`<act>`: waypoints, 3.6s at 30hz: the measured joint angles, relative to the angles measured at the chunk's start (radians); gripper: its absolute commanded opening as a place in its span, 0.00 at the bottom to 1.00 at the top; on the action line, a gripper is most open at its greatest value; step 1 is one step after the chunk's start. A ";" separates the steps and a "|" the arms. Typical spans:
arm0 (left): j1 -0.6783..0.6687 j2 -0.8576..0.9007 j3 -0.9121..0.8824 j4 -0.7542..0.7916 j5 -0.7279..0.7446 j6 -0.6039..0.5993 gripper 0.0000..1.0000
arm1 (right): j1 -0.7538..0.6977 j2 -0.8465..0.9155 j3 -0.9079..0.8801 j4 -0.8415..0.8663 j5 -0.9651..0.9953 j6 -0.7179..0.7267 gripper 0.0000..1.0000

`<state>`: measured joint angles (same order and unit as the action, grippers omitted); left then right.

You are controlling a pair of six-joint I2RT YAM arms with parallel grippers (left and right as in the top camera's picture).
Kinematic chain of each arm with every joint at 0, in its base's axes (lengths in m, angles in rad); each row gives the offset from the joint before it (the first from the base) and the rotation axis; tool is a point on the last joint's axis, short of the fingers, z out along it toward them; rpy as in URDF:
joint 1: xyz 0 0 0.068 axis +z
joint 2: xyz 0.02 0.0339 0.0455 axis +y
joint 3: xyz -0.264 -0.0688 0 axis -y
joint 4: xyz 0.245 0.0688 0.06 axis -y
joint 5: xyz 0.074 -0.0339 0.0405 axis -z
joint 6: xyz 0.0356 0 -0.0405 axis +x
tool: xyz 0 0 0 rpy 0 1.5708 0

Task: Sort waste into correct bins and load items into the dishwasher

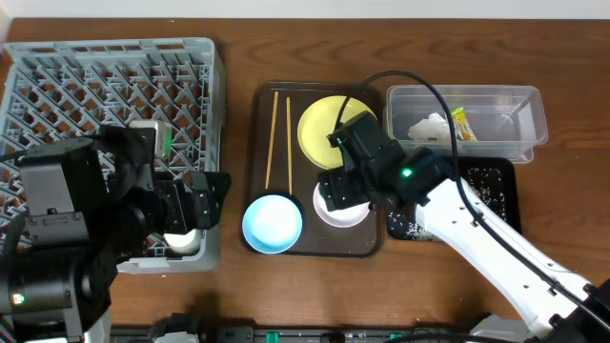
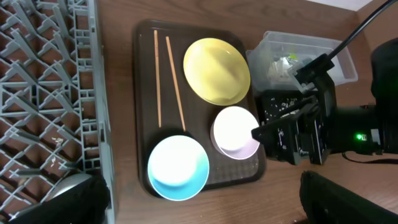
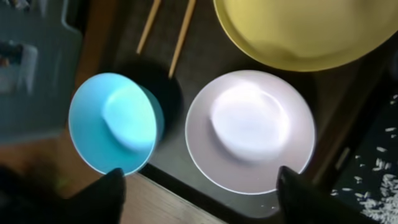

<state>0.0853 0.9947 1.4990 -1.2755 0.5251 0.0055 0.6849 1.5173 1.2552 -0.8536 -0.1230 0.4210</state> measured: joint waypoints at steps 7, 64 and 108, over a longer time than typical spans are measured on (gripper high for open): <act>0.000 0.000 0.000 0.000 0.000 0.000 0.98 | 0.000 -0.004 0.000 0.029 -0.216 -0.002 0.99; 0.000 0.000 0.002 0.000 0.000 0.003 0.98 | -0.590 -1.501 -1.247 0.802 0.045 -0.537 0.99; -0.321 0.379 -0.038 0.185 0.053 -0.107 0.99 | -0.590 -1.505 -1.249 0.790 0.045 -0.537 0.99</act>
<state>-0.2356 1.3735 1.4612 -1.0904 0.5785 -0.1017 0.0952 0.0124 0.0067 -0.0635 -0.0776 -0.1165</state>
